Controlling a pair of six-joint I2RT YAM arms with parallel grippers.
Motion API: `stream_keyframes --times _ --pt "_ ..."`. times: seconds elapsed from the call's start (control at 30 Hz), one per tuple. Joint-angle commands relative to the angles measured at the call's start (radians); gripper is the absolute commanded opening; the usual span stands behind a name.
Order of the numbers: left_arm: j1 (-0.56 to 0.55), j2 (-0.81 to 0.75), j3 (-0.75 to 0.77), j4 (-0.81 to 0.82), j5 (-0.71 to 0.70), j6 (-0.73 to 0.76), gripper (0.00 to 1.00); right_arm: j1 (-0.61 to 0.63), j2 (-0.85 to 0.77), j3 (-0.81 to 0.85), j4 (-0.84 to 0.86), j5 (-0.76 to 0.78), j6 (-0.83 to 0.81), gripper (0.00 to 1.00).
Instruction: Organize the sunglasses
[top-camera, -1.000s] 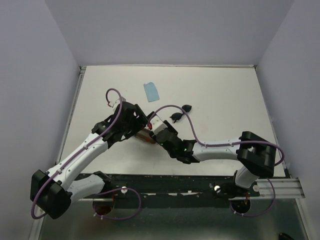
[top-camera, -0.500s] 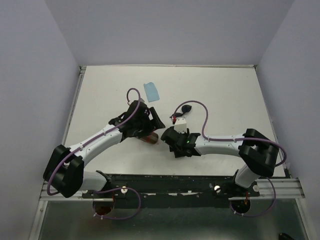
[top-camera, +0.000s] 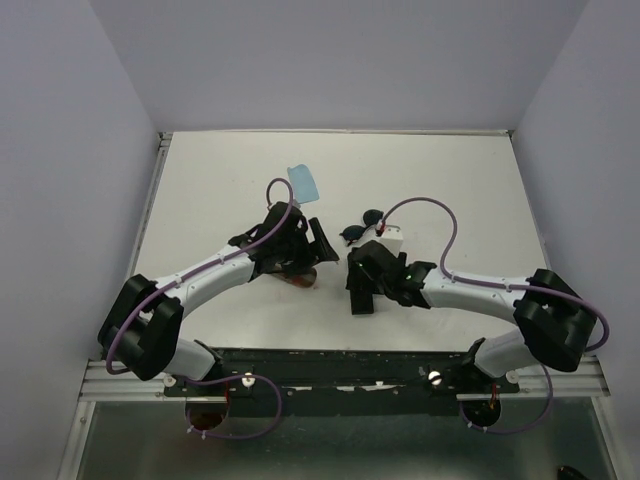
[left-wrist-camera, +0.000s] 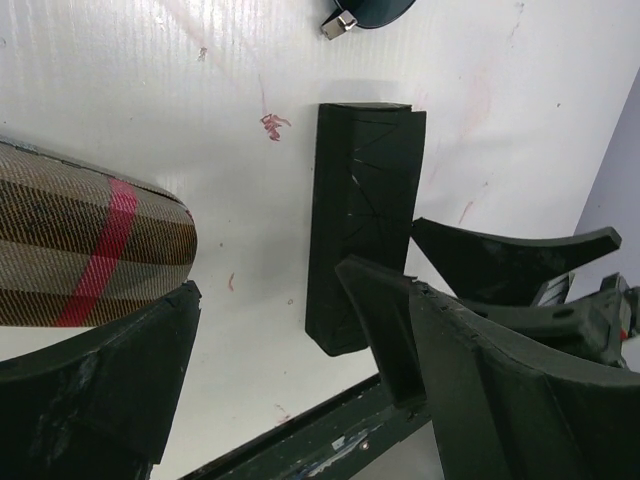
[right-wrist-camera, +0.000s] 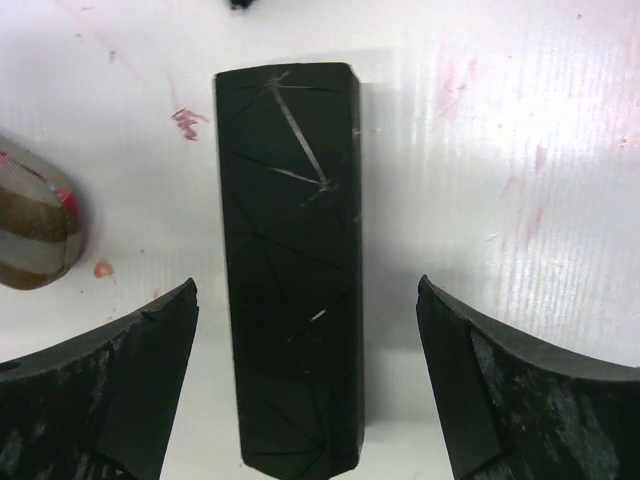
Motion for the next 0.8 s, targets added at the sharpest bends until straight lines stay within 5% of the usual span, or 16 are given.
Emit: stream_keyframes --times 0.0,0.77 --pt "-0.005 -0.002 0.01 0.025 0.017 0.018 0.95 -0.044 -0.045 -0.06 0.119 -0.106 0.027 0.96" --pt "-0.005 -0.041 -0.019 0.002 -0.034 0.031 0.95 -0.059 -0.148 -0.137 0.427 -0.407 -0.072 0.92"
